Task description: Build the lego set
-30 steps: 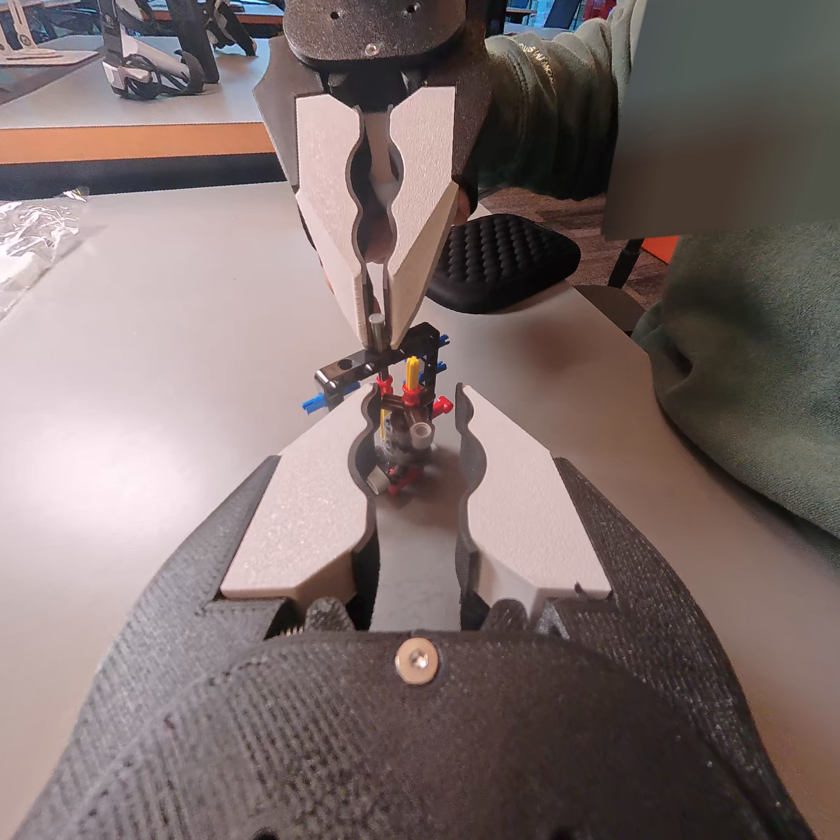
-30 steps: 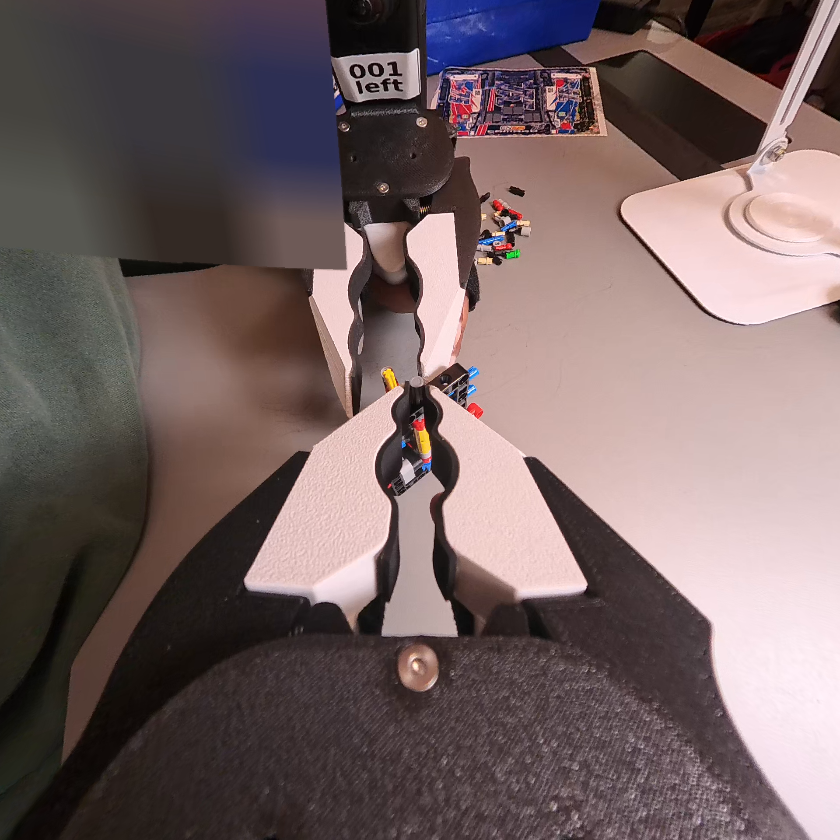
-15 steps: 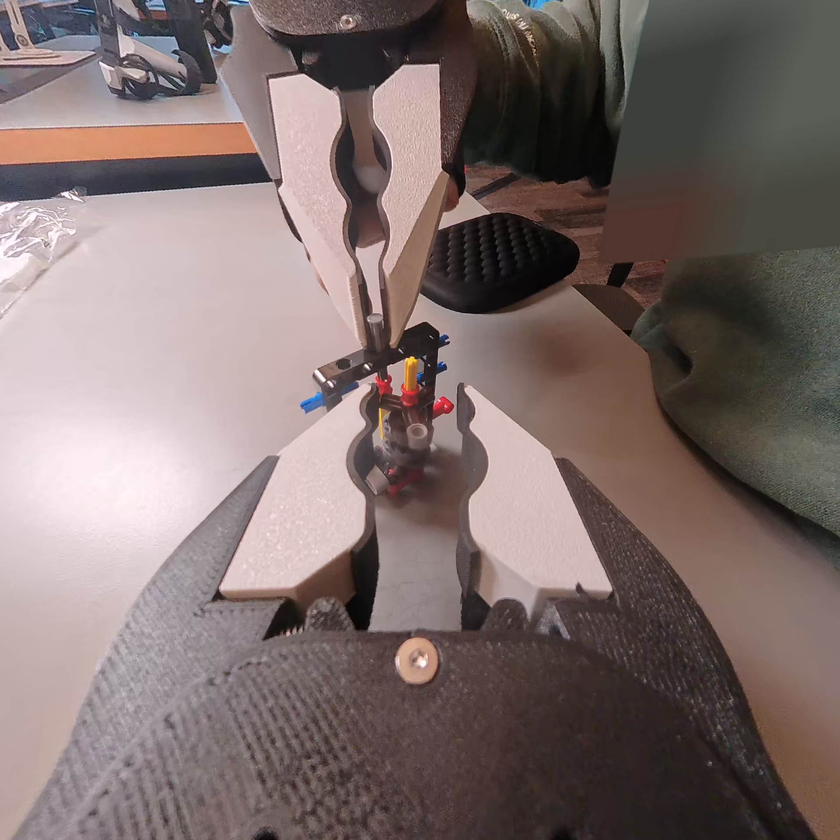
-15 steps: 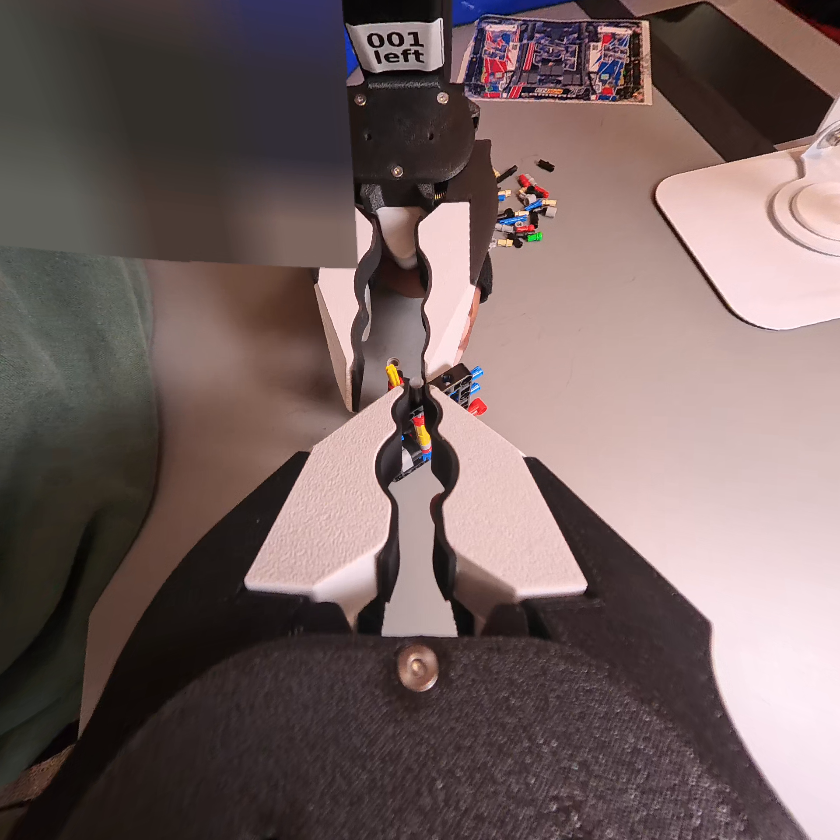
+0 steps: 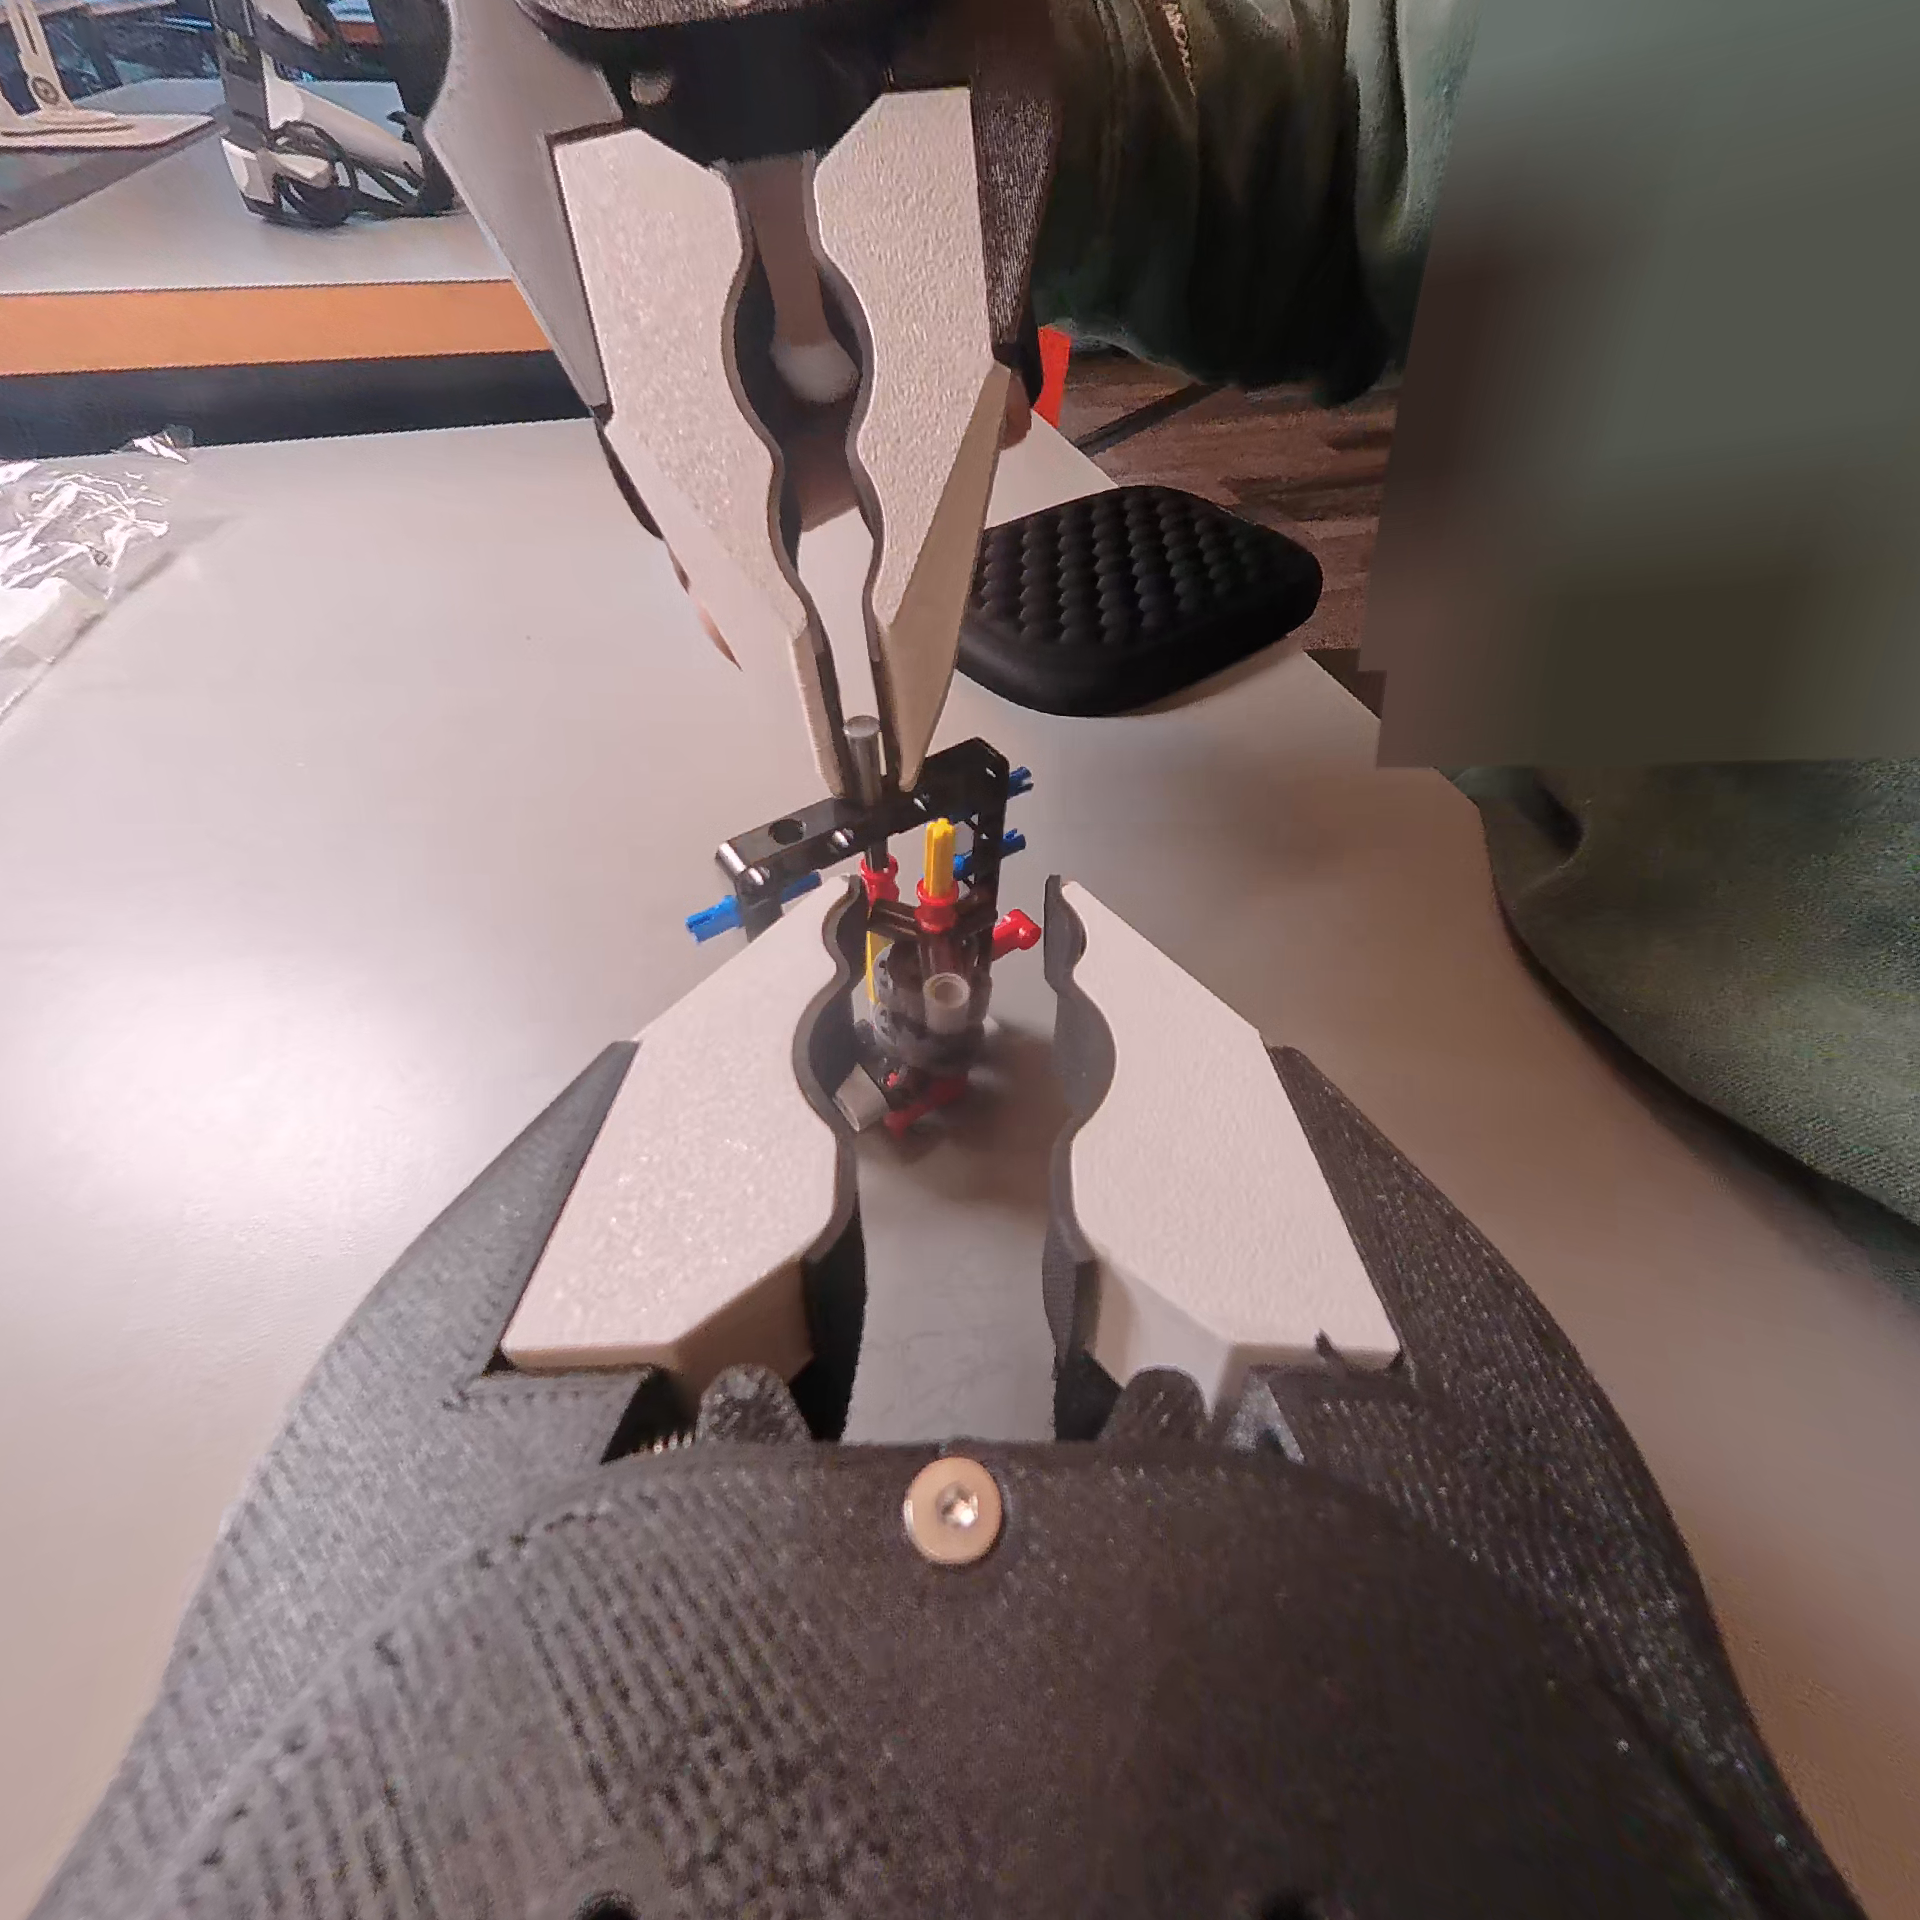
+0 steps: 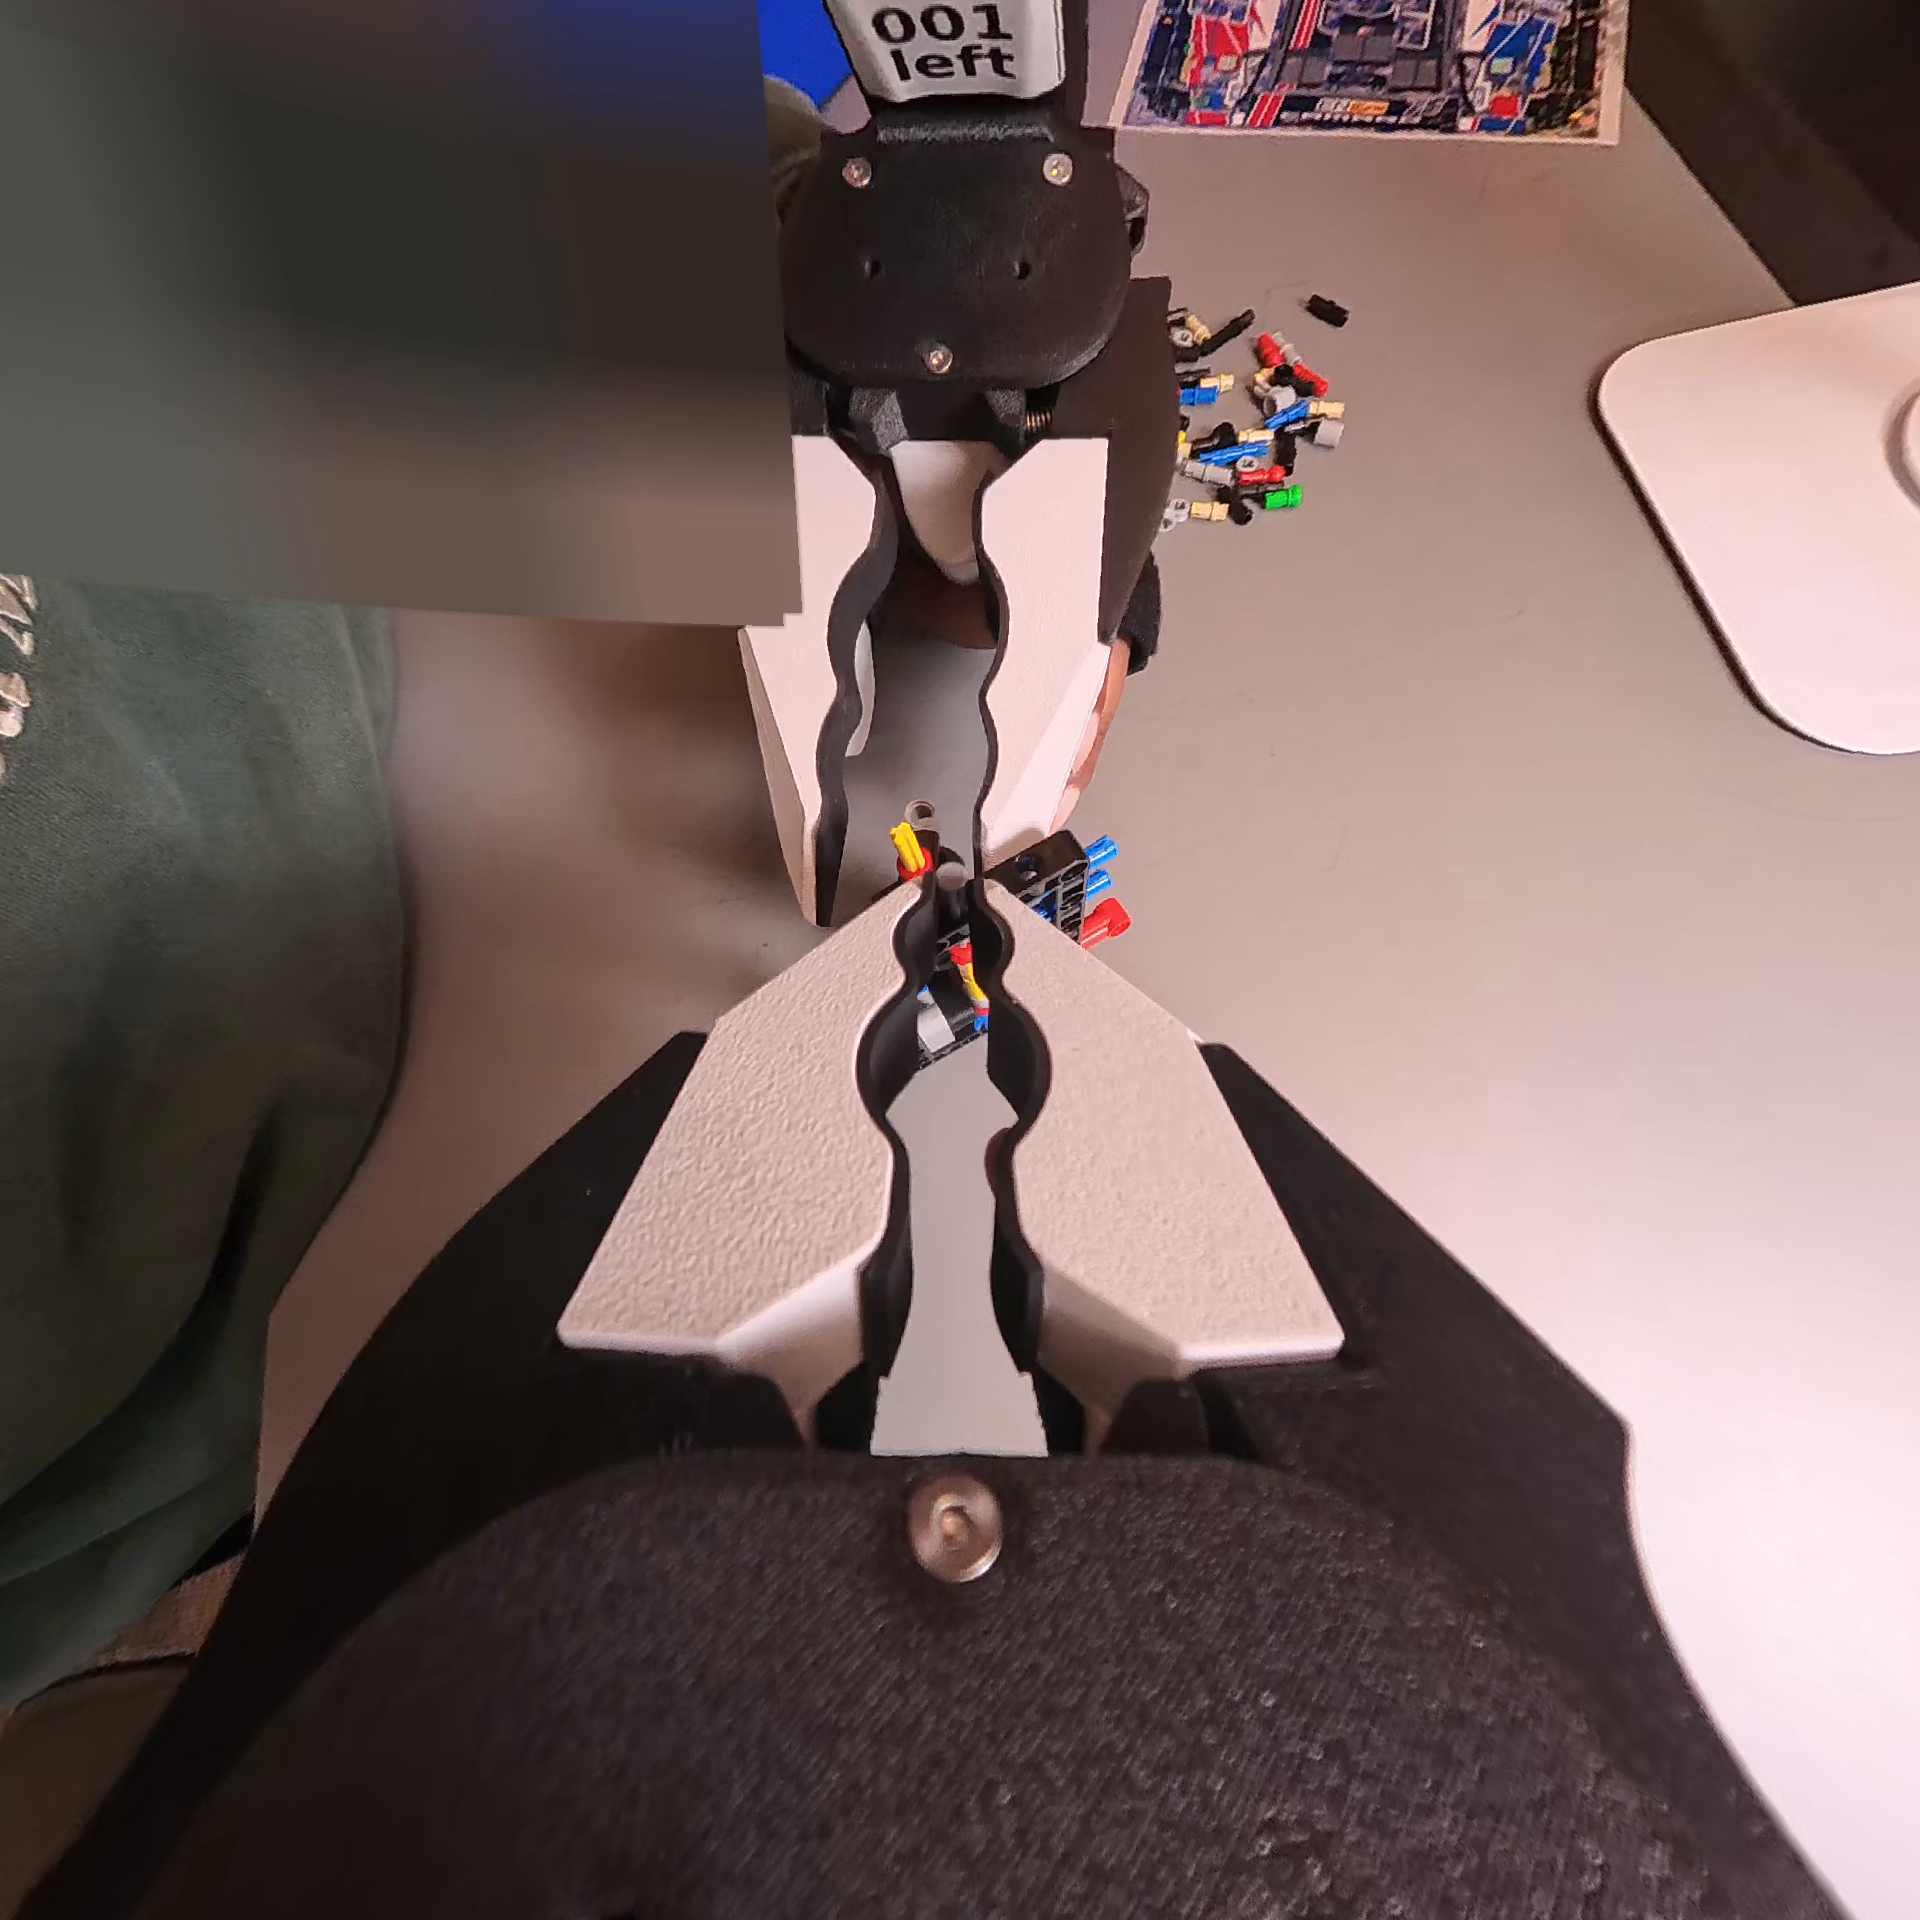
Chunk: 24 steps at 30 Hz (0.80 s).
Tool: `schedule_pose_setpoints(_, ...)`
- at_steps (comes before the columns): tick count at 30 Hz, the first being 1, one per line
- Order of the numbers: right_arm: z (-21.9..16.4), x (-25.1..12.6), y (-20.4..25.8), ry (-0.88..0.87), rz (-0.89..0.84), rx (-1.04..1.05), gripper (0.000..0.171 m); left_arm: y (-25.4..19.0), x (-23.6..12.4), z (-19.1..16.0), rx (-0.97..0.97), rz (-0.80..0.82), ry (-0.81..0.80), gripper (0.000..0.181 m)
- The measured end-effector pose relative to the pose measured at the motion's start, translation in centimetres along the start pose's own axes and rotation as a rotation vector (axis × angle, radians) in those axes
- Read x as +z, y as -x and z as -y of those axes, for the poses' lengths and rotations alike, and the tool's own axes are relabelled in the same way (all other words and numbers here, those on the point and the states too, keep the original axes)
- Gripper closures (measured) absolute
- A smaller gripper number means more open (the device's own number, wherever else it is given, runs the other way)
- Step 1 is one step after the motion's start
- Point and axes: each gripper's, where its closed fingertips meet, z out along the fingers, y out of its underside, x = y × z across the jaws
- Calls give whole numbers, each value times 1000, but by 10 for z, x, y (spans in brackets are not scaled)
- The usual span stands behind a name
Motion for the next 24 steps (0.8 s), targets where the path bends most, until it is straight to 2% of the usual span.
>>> schedule_pose_setpoints(14,4,-6,-1,-2,-6,-16,160,-1,0,0,3,-3,0,149)
schedule_pose_setpoints(20,11,-12,1,-4,-32,-44,170,-1,1,0,6,-1,2,149)
schedule_pose_setpoints(24,10,-8,2,10,-33,-43,171,-1,1,0,6,-1,2,149)
